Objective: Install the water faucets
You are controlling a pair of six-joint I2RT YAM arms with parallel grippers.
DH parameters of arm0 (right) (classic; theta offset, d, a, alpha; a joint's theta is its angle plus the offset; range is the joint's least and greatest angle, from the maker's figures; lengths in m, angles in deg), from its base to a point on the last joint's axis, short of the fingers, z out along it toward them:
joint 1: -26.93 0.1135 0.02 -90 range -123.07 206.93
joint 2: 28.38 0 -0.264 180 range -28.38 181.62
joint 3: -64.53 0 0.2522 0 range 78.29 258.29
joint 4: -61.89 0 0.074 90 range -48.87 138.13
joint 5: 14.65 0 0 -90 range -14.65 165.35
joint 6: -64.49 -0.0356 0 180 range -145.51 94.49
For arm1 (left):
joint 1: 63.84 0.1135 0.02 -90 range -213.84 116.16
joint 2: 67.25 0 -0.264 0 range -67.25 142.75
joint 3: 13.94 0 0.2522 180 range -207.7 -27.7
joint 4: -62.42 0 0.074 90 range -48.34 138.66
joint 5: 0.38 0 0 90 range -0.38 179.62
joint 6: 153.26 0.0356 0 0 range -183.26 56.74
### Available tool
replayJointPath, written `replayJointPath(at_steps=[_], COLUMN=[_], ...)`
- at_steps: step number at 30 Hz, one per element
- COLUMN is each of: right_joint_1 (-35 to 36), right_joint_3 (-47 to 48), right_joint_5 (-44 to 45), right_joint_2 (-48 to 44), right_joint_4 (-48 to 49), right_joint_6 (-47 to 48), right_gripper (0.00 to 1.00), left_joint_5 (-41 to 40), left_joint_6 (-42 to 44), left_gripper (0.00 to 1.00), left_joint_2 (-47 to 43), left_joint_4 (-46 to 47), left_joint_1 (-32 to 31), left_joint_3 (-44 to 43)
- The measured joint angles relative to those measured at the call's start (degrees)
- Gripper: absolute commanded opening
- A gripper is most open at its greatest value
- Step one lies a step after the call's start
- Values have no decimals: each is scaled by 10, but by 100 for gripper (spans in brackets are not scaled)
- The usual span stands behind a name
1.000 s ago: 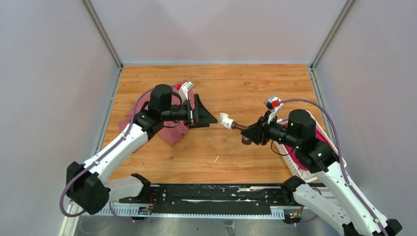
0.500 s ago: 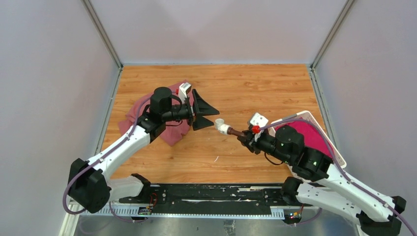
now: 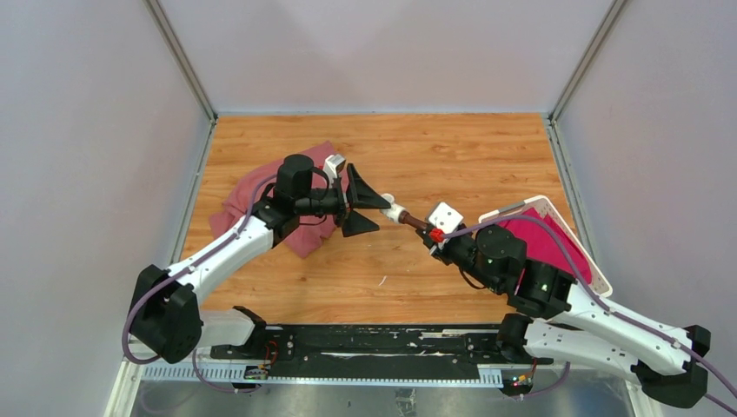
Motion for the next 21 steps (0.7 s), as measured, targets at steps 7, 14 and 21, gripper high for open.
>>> replayJointPath(at_steps=[7, 14, 21], right_joint_1=[8, 16, 19], right_joint_3=[-10, -18, -24], right_joint_5=[0, 0, 0], right_joint_2=[12, 13, 11], right_joint_4=[26, 46, 56], right_joint_6=[4, 3, 3], right_gripper=[0, 0, 0], left_joint_5=[4, -5, -16], left_joint_6=[-37, -92, -123], left_gripper=[93, 80, 58], left_joint_2=[2, 2, 4], left_joint_4=[42, 108, 150], left_joint_1=[0, 0, 0], left_joint_3=[5, 33, 36])
